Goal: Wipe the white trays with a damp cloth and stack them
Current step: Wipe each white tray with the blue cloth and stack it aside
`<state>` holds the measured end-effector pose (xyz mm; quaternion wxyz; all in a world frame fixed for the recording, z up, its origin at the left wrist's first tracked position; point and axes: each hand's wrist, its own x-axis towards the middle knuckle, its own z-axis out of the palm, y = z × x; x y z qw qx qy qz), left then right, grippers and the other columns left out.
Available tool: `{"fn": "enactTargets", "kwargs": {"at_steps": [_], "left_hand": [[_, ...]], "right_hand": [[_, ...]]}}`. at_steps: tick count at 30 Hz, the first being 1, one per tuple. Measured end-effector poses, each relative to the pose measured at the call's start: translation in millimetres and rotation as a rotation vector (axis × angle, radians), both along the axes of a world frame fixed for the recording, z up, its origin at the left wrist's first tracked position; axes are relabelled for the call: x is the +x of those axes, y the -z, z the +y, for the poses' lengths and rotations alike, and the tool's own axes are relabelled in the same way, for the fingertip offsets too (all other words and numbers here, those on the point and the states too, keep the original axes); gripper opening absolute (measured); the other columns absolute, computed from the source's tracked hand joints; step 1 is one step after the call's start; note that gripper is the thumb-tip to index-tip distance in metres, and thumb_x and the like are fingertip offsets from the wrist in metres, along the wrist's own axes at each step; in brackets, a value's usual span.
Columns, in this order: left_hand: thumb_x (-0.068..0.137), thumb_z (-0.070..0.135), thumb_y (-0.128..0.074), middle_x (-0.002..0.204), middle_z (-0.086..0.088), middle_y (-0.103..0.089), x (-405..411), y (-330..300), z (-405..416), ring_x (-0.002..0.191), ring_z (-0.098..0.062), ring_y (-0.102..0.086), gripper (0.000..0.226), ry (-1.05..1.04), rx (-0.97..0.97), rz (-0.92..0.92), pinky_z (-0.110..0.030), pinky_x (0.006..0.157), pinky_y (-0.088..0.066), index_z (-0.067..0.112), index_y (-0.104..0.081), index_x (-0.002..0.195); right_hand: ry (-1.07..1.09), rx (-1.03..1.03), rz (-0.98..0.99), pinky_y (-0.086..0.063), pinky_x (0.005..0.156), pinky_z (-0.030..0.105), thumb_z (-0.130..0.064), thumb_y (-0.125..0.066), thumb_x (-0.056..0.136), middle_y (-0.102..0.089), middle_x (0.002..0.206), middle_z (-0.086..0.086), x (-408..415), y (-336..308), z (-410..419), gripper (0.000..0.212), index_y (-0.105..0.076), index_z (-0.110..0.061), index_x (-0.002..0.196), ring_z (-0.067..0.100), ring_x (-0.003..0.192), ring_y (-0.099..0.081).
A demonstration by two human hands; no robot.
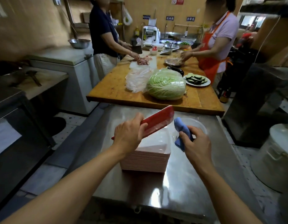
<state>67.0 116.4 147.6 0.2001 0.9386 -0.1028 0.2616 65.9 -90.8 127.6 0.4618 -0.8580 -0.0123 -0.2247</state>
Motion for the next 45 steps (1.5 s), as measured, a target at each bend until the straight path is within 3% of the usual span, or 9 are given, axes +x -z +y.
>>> {"fn": "enactTargets", "kwargs": {"at_steps": [6, 13, 18, 21, 26, 29, 33, 41, 45], "left_hand": [[0.097, 0.024, -0.046, 0.074, -0.001, -0.06, -29, -34, 43, 0.068, -0.016, -0.057, 0.019, -0.011, -0.566, 0.182, -0.037, 0.064, -0.047, 0.014, -0.053, 0.081], [0.099, 0.016, -0.044, 0.07, -0.004, -0.059, -63, -31, 93, 0.06, -0.015, -0.056, 0.019, -0.034, -0.989, 0.323, -0.017, 0.049, -0.047, 0.004, -0.056, 0.088], [0.099, 0.016, -0.043, 0.076, -0.011, -0.06, -79, -29, 117, 0.068, -0.023, -0.058, 0.019, 0.032, -1.039, 0.354, -0.032, 0.061, -0.051, 0.005, -0.055, 0.087], [0.098, 0.015, -0.044, 0.077, -0.016, -0.059, -83, -25, 123, 0.07, -0.025, -0.054, 0.02, 0.072, -1.085, 0.356, -0.042, 0.068, -0.049, 0.01, -0.054, 0.082], [0.099, 0.02, -0.044, 0.075, -0.014, -0.062, -89, -20, 127, 0.068, -0.023, -0.056, 0.022, 0.091, -1.103, 0.356, -0.044, 0.067, -0.048, 0.01, -0.056, 0.083], [0.098, 0.019, -0.046, 0.084, -0.027, -0.063, -93, -22, 125, 0.072, -0.029, -0.056, 0.021, 0.097, -1.146, 0.334, -0.057, 0.073, -0.05, 0.005, -0.056, 0.086], [0.097, 0.02, -0.047, 0.08, -0.023, -0.061, -96, -24, 120, 0.07, -0.029, -0.054, 0.022, 0.084, -1.188, 0.303, -0.062, 0.072, -0.049, 0.003, -0.055, 0.086], [0.097, 0.018, -0.046, 0.065, -0.002, -0.064, -91, -32, 93, 0.063, -0.023, -0.059, 0.024, 0.061, -1.258, 0.26, -0.054, 0.068, -0.054, 0.016, -0.057, 0.076], [0.098, 0.019, -0.045, 0.064, -0.001, -0.065, -83, -35, 76, 0.064, -0.022, -0.062, 0.025, 0.04, -1.36, 0.254, -0.05, 0.067, -0.055, 0.015, -0.056, 0.076]], "right_hand": [[-0.082, 0.027, -0.131, -0.042, 0.07, 0.016, -0.008, -0.064, 0.084, -0.062, 0.088, -0.007, -12, -40, 41, 0.015, -0.067, -0.019, 0.095, 0.006, 0.081, -0.056], [-0.086, 0.047, -0.211, -0.048, 0.07, 0.028, -0.005, -0.064, 0.083, -0.064, 0.086, -0.006, -38, -59, 99, 0.015, -0.067, -0.016, 0.092, 0.014, 0.082, -0.06], [-0.084, -0.091, -0.403, -0.044, 0.083, 0.029, -0.011, -0.066, 0.081, -0.064, 0.102, -0.002, -54, -83, 149, 0.02, -0.069, -0.01, 0.101, 0.017, 0.098, -0.055], [-0.155, -0.386, -0.398, -0.038, 0.096, 0.036, -0.02, -0.067, 0.08, -0.061, 0.12, 0.013, -56, -90, 184, 0.037, -0.065, -0.005, 0.114, 0.03, 0.113, -0.051], [-0.237, -0.606, -0.303, -0.012, 0.116, 0.042, -0.034, -0.035, 0.095, -0.028, 0.152, 0.009, -55, -85, 215, 0.054, -0.031, -0.014, 0.145, 0.025, 0.142, -0.02], [-0.208, -0.599, -0.318, -0.017, 0.113, 0.046, -0.035, -0.028, 0.095, -0.035, 0.147, 0.007, -52, -87, 213, 0.053, -0.033, -0.015, 0.145, 0.024, 0.138, -0.027], [-0.153, -0.515, -0.343, -0.022, 0.112, 0.047, -0.033, -0.028, 0.096, -0.044, 0.14, 0.008, -51, -82, 196, 0.051, -0.04, -0.012, 0.141, 0.023, 0.132, -0.037], [-0.003, -0.241, -0.256, -0.021, 0.11, 0.029, -0.026, -0.031, 0.095, -0.036, 0.142, 0.015, -45, -79, 159, 0.052, -0.034, 0.0, 0.141, 0.025, 0.13, -0.032], [0.016, -0.101, -0.131, -0.028, 0.109, 0.035, -0.023, -0.034, 0.1, -0.026, 0.147, 0.016, -46, -73, 157, 0.055, -0.016, -0.003, 0.148, 0.027, 0.133, -0.03]]}}
